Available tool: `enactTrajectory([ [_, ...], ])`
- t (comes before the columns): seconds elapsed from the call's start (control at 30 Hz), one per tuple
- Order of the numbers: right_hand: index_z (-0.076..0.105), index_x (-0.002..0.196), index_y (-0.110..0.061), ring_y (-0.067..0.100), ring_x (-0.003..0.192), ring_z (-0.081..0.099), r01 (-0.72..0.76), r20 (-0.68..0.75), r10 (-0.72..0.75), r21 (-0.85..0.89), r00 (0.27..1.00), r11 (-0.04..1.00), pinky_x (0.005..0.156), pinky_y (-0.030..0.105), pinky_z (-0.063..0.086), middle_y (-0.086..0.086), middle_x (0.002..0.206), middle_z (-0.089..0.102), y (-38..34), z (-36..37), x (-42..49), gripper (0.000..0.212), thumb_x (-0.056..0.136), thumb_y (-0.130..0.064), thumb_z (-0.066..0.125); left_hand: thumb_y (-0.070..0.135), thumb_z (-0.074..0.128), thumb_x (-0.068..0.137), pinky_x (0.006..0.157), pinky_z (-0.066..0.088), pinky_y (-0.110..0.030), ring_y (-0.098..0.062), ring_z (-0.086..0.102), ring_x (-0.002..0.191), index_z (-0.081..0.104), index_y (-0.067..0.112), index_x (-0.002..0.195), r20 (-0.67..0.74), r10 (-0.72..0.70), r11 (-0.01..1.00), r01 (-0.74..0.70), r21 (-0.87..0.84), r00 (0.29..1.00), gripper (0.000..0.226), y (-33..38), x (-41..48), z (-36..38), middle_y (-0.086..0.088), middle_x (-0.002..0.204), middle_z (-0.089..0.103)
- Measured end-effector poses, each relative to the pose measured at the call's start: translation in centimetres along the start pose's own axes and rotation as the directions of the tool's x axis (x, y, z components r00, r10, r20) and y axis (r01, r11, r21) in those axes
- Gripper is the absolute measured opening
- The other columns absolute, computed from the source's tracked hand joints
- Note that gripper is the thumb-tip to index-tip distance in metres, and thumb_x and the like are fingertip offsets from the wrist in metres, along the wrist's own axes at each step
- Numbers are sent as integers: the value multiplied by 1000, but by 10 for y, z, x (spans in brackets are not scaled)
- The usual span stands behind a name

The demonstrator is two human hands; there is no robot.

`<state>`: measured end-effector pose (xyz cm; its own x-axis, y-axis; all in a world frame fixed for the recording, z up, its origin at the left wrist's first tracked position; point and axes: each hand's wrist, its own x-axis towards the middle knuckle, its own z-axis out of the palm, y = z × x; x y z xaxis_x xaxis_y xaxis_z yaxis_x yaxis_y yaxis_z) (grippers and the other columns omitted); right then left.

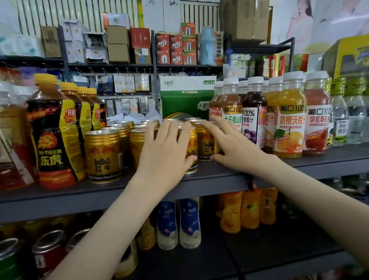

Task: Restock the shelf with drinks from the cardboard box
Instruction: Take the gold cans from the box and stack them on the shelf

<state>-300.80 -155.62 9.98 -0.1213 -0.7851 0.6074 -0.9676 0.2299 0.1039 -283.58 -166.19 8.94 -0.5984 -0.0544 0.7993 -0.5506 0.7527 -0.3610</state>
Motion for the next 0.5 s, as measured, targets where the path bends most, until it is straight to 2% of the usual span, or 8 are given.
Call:
enactTrajectory([
  [0.1, 28, 149, -14, 26, 143, 17, -48, -49, 52, 83, 997, 995, 116, 34, 17, 11, 154, 22, -11, -11, -23, 68, 90, -20, 62, 44, 66, 79, 108, 25, -54, -35, 43, 130, 43, 11, 140, -1, -30, 999, 30, -24, 1000, 73, 8, -14, -2, -19, 140, 47],
  [0.17, 46, 136, -5, 27, 134, 35, -6, -159, 22, 102, 987, 995, 112, 31, 25, 14, 142, 41, -23, -16, -40, 46, 92, -14, 56, 37, 66, 80, 109, 20, -53, -34, 38, 134, 43, 12, 140, -2, -46, 998, 46, -51, 999, 69, 12, -25, -8, -19, 143, 43],
  [0.23, 56, 122, 0, 28, 119, 48, 81, -251, -53, 104, 967, 991, 102, 27, 31, 15, 125, 54, -41, -20, -57, 34, 90, -11, 53, 28, 66, 81, 109, 21, -52, -33, 39, 133, 49, 12, 135, -36, -75, 992, 71, -104, 997, 59, 16, -38, -15, -17, 140, 46],
  [0.3, 58, 117, -1, 25, 110, 51, 172, -290, -129, 130, 948, 976, 96, 25, 35, 13, 117, 58, -66, -22, -76, 30, 89, -11, 53, 23, 64, 83, 108, 25, -50, -32, 44, 129, 54, 11, 129, -71, -129, 981, 117, -153, 989, 48, 21, -57, -28, -16, 136, 51],
  [0.4, 58, 117, -3, 20, 105, 50, 279, -310, -205, 218, 928, 935, 91, 25, 39, 10, 113, 59, -107, -15, -109, 29, 89, -11, 55, 25, 54, 86, 103, 29, -39, -29, 52, 119, 60, 10, 121, -66, -212, 960, 195, -202, 975, 39, 28, -101, -46, -12, 126, 58],
  [0.5, 57, 117, -4, 17, 101, 49, 319, -253, -235, 377, 939, 870, 87, 23, 39, 8, 109, 59, -145, 11, -146, 29, 88, -11, 55, 28, 50, 85, 95, 37, -36, -26, 56, 111, 61, 9, 118, 75, -269, 919, 279, -279, 960, 40, 37, -171, -62, -8, 118, 62],
])
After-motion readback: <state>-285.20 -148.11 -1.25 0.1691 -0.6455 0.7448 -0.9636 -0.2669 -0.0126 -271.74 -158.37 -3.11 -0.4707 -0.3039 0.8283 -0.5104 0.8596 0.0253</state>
